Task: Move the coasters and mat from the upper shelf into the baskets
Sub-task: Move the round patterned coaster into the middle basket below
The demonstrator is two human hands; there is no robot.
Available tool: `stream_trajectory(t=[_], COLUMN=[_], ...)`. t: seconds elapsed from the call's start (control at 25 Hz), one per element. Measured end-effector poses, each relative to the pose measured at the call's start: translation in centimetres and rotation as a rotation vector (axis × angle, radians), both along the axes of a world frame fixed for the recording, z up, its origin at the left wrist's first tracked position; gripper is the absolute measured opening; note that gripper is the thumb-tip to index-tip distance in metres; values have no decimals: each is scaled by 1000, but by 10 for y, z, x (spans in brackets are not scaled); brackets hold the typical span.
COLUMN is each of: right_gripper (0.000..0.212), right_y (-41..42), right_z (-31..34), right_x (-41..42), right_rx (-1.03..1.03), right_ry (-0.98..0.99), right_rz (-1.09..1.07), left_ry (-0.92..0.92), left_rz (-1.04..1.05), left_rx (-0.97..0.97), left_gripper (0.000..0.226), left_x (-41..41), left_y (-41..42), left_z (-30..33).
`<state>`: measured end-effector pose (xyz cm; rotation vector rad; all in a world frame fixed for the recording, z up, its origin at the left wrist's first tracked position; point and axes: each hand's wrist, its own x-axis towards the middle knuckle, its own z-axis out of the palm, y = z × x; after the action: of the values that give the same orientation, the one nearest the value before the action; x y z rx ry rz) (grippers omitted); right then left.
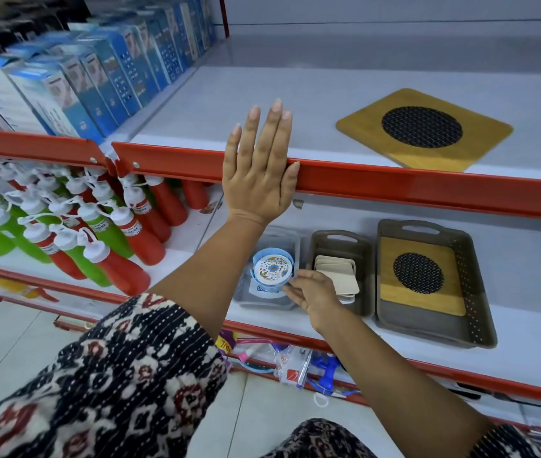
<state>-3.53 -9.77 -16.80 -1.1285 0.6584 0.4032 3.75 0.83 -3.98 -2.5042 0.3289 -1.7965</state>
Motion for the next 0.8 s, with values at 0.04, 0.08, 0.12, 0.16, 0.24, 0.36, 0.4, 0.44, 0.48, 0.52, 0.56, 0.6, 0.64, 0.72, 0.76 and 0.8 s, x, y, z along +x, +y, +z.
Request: stream_trajectory(t=[0.04, 0.08, 0.12, 0.16, 0.24, 0.36, 0.4, 0.44, 0.48, 0.52, 0.56, 0.6, 0.64, 0.72, 0.76, 0.8], right_gripper=[20, 26, 31, 33, 40, 55, 58, 61, 62, 64, 65, 66, 67, 67, 67, 67], right_y=[-3, -8, -15, -22, -40, -61, -67, -71, -75, -80, -83, -86, -88, -93, -96, -99], right_z=[-3, -5, -7, -5, -2, 6, 12, 19, 27, 35, 45, 55, 66, 90, 102, 115], right_x=[-4, -9, -16, -23, -37, -52, -55, -57, -59, -60, -62, -63, -63, -59, -57, -54], right_rx=[-61, -187, -362, -556, -898, -1282, -1392, -1482, -1549, -1606, -1652, -1691, -1729, -1784, -1796, -1800], right_ry=[-61, -145, -253, -372, -577, -746, -801, -846, -874, -891, -900, -911, -924, -950, -966, -980], right_rz=[18, 61, 119, 189, 318, 419, 410, 386, 361, 338, 318, 292, 264, 212, 187, 163], left_ry=[0, 3, 6, 9, 14, 33, 43, 53, 71, 91, 118, 149, 179, 235, 257, 279], left_rz=[1, 2, -3, -5, -8, -10, -6, -5, -5, -7, -7, -5, -3, -5, -11, -18], left_rx=[-1, -1, -4, -5, -6, -6, -5, -3, -2, 0, 4, 8, 11, 11, 10, 6], left_gripper=[52, 52, 53, 53, 53, 54, 54, 54, 54, 54, 54, 54, 54, 55, 55, 56], left_x=[0, 0, 0, -1, -2, -4, -6, -7, -8, -10, -12, -14, -17, -20, -22, -25], left_y=[0, 1, 1, 1, 0, 1, 1, 1, 1, 2, 2, 2, 2, 2, 2, 3], left_z=[0, 1, 1, 1, 2, 2, 2, 3, 3, 4, 4, 5, 7, 9, 10, 12])
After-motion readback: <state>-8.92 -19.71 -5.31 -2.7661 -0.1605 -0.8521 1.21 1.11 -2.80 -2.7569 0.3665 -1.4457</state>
